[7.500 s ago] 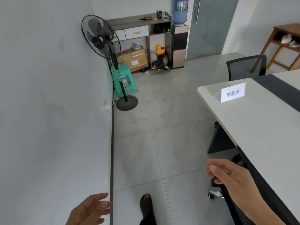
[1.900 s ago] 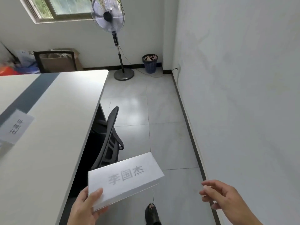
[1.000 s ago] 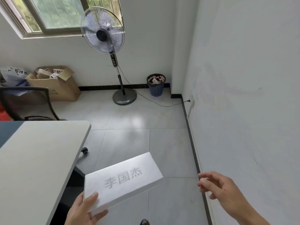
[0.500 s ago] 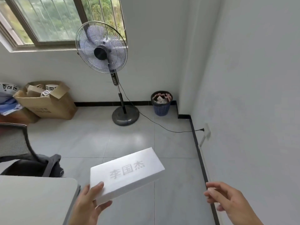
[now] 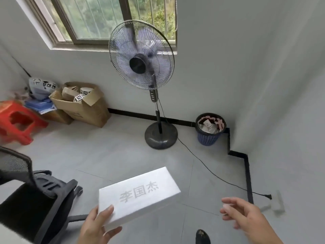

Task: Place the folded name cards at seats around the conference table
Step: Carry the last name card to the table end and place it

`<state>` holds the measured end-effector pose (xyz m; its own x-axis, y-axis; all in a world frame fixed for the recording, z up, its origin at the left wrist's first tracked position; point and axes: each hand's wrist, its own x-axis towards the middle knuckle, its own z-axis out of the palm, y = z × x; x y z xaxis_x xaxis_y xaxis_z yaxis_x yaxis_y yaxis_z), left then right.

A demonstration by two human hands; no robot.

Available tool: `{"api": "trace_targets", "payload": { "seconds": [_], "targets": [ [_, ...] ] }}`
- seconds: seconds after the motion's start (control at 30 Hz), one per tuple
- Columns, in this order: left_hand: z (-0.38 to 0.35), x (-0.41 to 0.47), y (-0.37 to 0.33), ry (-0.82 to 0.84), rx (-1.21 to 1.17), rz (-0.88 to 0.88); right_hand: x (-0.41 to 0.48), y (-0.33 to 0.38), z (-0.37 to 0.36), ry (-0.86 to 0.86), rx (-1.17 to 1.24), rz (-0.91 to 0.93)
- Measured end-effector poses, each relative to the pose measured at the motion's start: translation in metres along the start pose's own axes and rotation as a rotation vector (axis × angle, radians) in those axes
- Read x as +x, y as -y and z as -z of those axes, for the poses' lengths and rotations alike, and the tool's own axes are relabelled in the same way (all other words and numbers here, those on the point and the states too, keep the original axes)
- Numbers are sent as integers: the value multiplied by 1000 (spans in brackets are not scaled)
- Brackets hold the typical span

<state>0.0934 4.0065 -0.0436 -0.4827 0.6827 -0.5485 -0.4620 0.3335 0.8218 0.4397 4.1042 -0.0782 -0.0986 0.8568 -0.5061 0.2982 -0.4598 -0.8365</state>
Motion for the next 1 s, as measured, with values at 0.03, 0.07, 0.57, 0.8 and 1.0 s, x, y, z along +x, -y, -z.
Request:
{"api": "trace_targets", "payload": {
  "seconds": [0.03,0.07,0.57,0.8,1.0],
  "targets": [
    [-8,11,-12,-19,-24,-10,25,20,-2,47,-31,20],
    [-13,21,-21,-33,-41,-35,49,40,-5,91,-70,43],
    [60,196,-132,-388,-283,-127,292,247,-221,518,-414,140],
    [99,276,-244,-357,-282,-240,362,347,-341,637,-476,222],
    [136,326,-283,-561,-412,-234,436,403,-453,785,-554,239]
  ]
}}
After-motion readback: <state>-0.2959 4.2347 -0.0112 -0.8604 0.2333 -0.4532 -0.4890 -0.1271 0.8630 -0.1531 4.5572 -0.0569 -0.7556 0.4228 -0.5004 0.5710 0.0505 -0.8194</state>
